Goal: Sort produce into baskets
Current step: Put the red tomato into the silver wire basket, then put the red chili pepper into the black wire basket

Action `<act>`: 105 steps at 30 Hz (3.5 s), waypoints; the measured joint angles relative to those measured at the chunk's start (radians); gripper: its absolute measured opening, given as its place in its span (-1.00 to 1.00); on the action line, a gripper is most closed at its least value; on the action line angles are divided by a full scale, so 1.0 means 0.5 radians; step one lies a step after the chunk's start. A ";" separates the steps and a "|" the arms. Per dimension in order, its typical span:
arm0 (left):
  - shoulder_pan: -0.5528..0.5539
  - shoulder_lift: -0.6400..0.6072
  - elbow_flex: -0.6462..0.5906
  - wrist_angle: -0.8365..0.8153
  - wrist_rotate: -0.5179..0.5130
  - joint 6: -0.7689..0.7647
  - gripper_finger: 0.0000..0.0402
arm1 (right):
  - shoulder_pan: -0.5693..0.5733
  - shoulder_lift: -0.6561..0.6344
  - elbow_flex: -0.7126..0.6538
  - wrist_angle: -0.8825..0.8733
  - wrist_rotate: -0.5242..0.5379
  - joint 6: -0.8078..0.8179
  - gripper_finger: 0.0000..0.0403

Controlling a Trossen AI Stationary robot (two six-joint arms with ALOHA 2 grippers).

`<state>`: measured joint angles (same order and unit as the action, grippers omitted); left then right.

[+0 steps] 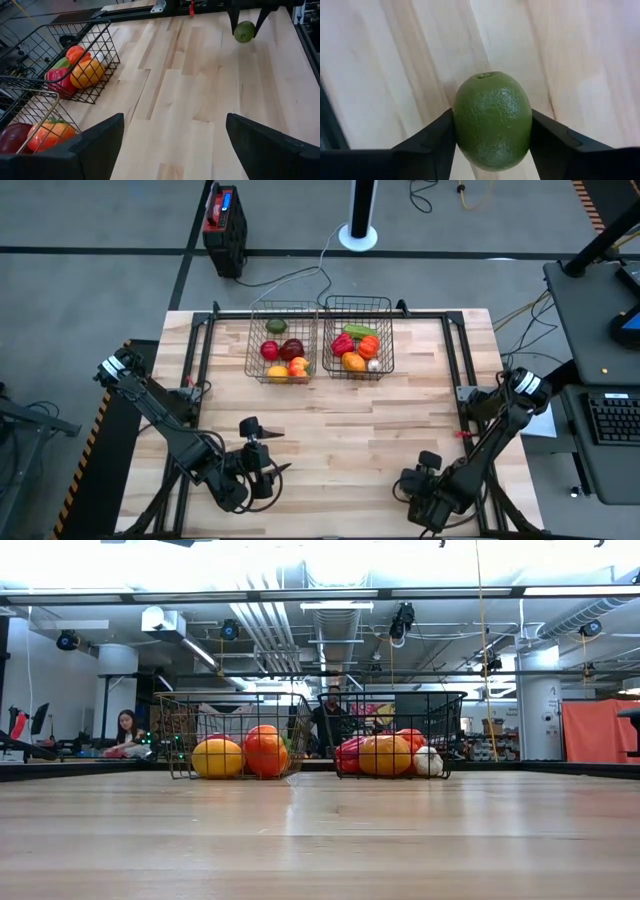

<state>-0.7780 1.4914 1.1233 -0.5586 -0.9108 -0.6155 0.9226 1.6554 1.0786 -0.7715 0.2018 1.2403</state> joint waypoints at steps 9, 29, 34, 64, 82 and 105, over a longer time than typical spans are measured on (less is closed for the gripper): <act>0.000 0.000 0.000 0.017 -0.040 0.000 0.65 | -0.091 -0.001 0.219 0.058 0.491 -0.328 0.02; -0.072 -0.001 0.057 -0.072 0.076 -0.237 0.65 | -0.641 -0.002 0.220 1.234 0.595 -2.030 0.01; -0.111 -0.002 0.289 -0.657 0.078 -0.528 0.65 | -0.843 -0.002 0.218 1.527 0.582 -2.464 0.01; -0.191 -0.002 0.252 -1.481 1.528 -1.106 0.65 | -2.119 0.269 0.368 2.122 -0.054 -2.166 0.01; -0.355 -0.001 0.142 -1.428 1.527 -1.318 0.65 | -2.154 0.336 0.539 1.849 -0.037 -2.129 0.26; -0.421 -0.001 -0.023 -1.060 1.470 -1.381 0.65 | -2.035 0.330 0.539 1.629 -0.149 -2.152 0.45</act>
<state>-0.9885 1.4910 1.1120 -1.0887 -0.1757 -1.3059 -0.0949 1.8203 1.3483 0.0432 0.1275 0.1645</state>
